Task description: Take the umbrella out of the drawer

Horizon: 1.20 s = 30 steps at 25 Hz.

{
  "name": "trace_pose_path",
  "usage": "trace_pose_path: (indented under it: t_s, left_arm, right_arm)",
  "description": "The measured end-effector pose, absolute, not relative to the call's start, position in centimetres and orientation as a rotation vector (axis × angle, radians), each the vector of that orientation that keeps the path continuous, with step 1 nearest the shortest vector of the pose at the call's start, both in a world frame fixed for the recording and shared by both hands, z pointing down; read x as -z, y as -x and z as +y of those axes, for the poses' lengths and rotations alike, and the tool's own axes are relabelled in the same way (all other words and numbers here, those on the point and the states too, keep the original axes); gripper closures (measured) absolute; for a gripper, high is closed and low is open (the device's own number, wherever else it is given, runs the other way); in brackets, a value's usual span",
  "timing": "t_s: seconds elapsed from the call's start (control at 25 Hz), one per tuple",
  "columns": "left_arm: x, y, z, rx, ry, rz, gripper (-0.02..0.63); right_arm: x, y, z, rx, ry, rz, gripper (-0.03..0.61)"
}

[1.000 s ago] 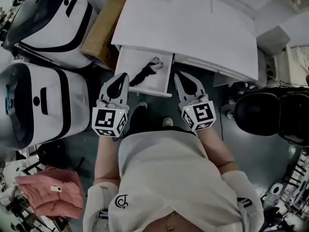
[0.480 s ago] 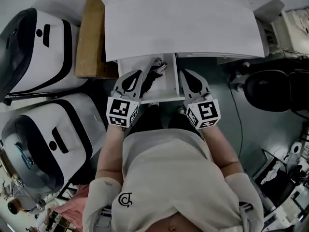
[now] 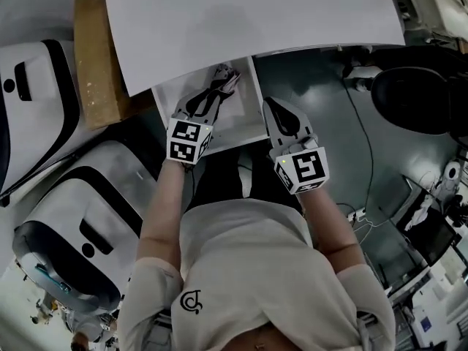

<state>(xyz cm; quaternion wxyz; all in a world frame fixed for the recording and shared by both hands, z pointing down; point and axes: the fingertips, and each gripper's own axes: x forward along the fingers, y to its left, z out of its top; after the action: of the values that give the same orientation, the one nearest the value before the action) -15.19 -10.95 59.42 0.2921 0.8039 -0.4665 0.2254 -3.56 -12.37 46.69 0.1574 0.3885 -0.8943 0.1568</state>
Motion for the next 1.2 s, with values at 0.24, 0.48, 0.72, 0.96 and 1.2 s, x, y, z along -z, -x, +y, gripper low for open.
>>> trace_pose_path:
  t_s: [0.24,0.48,0.72,0.96,1.2]
  left_arm:
    - [-65.3,13.5,-11.2,-0.692,-2.120,-1.064,0.340]
    - [-70.5,12.6,-12.1,-0.770,-2.034,-1.020,0.232]
    - [-75.5,11.5,-12.6,-0.929,-2.002,-0.985,0.192]
    - [-78.5,11.6,-13.2,-1.056,-1.949,-1.050,0.186]
    - [-79.7,12.1,-14.2,-1.089,-1.927,-1.121,0.189]
  right_arm:
    - [-49.1,2.6,-13.6,-0.465,-1.161,-2.536,0.572]
    - [-51.8,1.4,-14.0,-0.501,-1.189,-2.499,0.572]
    - [-54.2,-0.1,-14.5,-0.572,-1.232,-2.454,0.572]
    - [-55.5,-1.0,-15.2,-0.618,-1.252,-2.430,0.572]
    - [-56.0,-1.0,-15.9,-0.646,-1.257,-2.429,0.572]
